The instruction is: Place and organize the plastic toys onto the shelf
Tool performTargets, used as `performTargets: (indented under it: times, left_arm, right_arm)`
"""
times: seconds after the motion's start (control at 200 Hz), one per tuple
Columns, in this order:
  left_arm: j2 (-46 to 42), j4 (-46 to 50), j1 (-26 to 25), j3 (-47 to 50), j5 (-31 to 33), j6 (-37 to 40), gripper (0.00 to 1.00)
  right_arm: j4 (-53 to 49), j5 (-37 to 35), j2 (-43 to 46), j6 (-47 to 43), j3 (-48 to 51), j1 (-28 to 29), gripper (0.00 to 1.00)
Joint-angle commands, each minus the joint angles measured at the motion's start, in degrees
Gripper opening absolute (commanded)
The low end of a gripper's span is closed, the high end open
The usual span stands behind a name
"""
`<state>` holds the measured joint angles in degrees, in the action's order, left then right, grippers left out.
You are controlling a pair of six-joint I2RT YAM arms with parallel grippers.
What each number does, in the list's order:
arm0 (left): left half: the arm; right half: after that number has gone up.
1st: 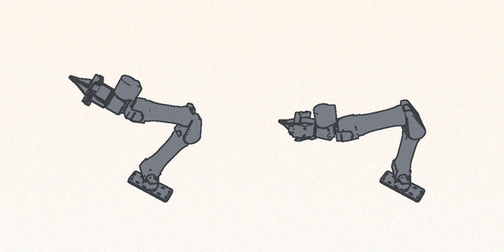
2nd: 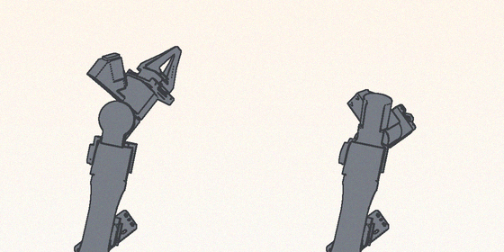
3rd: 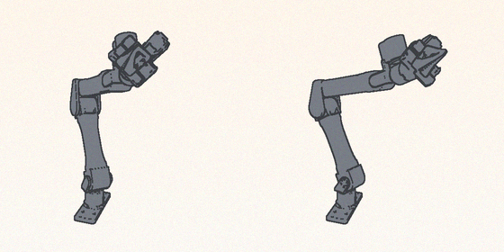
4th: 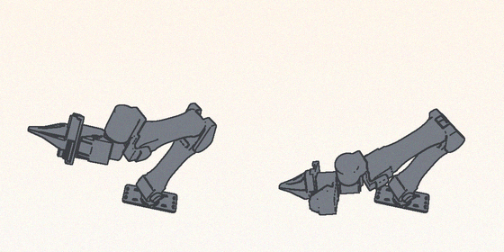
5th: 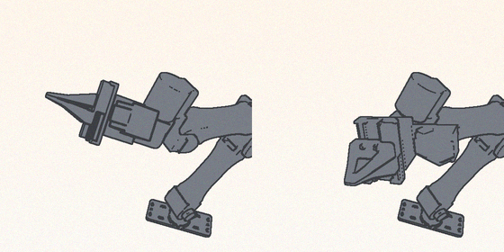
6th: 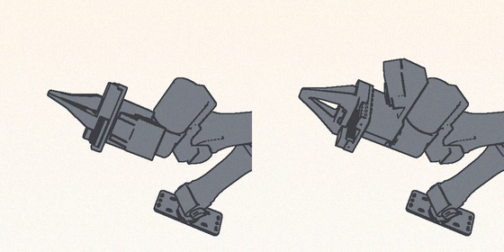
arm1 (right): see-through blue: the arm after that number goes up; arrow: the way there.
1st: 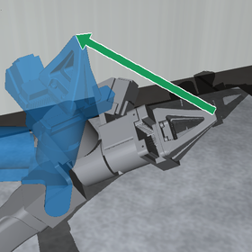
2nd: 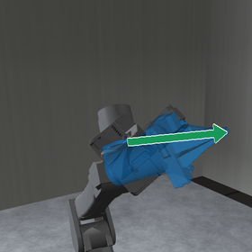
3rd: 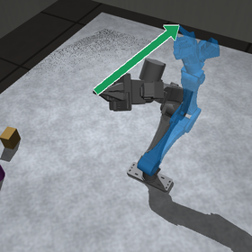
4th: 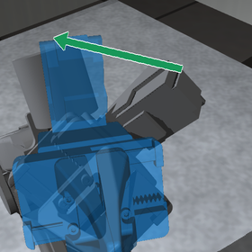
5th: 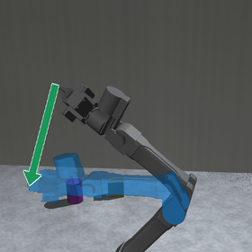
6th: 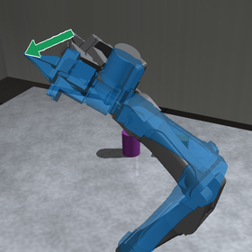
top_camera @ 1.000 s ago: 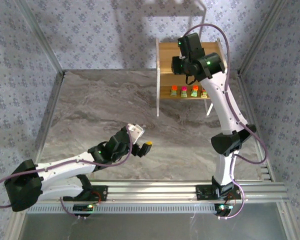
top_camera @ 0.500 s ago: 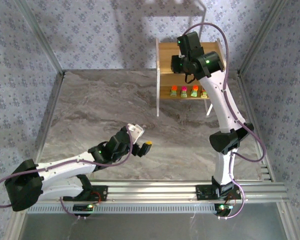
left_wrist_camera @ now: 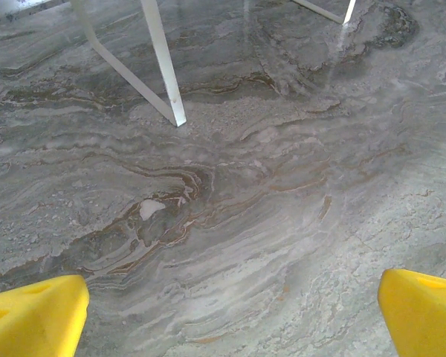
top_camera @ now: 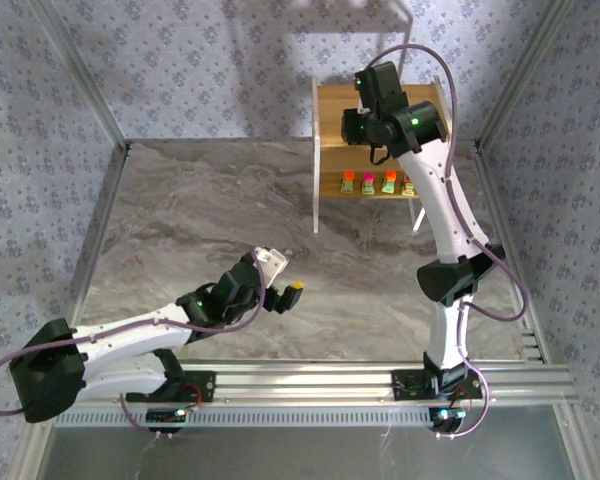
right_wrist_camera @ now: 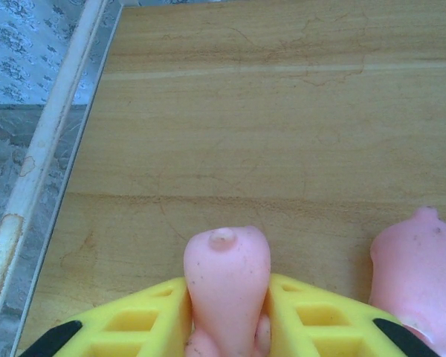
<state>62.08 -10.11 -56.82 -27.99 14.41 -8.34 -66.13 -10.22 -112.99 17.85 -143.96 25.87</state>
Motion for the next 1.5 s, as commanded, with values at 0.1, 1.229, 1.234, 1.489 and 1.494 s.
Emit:
performTargets:
  times: [0.1, 1.229, 1.234, 1.489, 1.494]
  left_arm:
    - [-0.56, 0.11, -0.58, -1.24, 0.85, 0.61, 1.00]
    - [-0.96, 0.62, -0.58, -1.28, 1.26, 0.67, 1.00]
    - [-0.94, 0.62, -0.58, -1.24, 1.33, 0.64, 0.99]
    - [-0.83, 0.70, -0.58, -1.51, 1.32, 0.68, 0.99]
    - [-0.83, 0.70, -0.58, -1.52, 1.36, 0.69, 1.00]
  right_arm:
    - [-1.64, 0.64, -1.96, -1.50, -1.58, -0.72, 0.32]
    - [-1.57, 0.38, -3.55, -1.77, -3.80, -1.00, 0.40]
    - [-1.56, 0.38, -3.55, -1.76, -3.79, -1.04, 0.40]
    - [-1.63, 0.04, -3.27, -1.86, -4.18, -0.74, 0.44]
    - [-1.59, -0.01, -3.23, -1.86, -4.16, -0.78, 0.44]
